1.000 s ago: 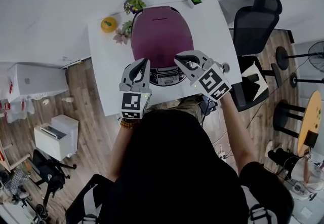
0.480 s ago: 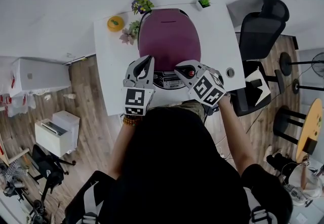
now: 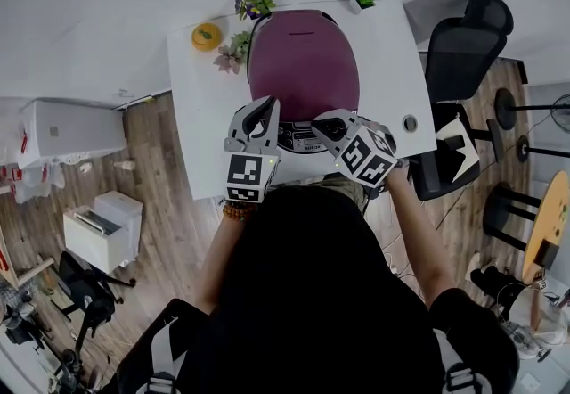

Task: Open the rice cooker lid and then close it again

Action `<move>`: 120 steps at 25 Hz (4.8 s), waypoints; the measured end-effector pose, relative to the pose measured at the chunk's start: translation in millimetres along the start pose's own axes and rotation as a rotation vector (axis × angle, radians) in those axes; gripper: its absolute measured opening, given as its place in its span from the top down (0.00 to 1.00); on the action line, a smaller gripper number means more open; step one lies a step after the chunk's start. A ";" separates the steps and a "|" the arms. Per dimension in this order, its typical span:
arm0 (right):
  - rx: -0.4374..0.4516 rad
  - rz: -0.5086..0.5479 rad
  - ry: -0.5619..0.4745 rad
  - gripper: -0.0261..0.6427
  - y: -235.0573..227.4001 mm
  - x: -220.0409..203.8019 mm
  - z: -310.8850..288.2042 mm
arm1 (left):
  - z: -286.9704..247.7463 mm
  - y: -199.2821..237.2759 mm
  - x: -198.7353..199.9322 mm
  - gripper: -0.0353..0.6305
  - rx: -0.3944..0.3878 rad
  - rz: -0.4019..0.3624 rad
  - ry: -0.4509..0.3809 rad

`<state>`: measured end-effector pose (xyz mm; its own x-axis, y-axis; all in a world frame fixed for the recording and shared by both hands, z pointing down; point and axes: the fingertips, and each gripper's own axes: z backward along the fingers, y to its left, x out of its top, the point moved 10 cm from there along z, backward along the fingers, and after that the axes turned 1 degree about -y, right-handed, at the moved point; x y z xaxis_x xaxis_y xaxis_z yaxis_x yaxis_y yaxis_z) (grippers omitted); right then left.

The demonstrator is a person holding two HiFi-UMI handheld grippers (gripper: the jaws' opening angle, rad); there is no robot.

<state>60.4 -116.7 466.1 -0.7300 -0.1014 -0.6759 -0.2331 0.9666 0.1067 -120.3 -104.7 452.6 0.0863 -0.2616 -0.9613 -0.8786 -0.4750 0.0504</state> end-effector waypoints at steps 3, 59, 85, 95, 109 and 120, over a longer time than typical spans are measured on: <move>-0.003 0.012 0.013 0.92 1.1 1.4 -1.1 | 2.8 -1.6 -1.5 0.91 -0.003 0.000 0.000; -0.062 0.060 0.179 0.92 11.2 13.9 -8.3 | 18.8 -2.0 -5.3 0.91 0.038 -0.071 -0.044; -0.083 0.018 0.156 0.92 12.6 11.3 -8.9 | 26.5 -9.1 -2.9 0.91 0.034 -0.072 -0.073; -0.091 -0.007 0.141 0.92 11.1 10.7 -9.6 | 25.0 -12.1 -6.0 0.91 0.029 -0.077 -0.053; -0.091 -0.039 0.115 0.92 9.9 8.3 -8.5 | 24.4 -14.7 -8.5 0.91 0.025 -0.073 -0.041; -0.089 -0.153 -0.002 0.92 4.1 -0.1 -3.2 | 25.9 -15.0 -6.2 0.91 0.024 -0.071 -0.043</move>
<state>57.4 -113.5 468.9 -0.6803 -0.2454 -0.6906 -0.3973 0.9153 0.0661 -119.9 -74.1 450.8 0.1295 -0.1914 -0.9729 -0.8821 -0.4703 -0.0249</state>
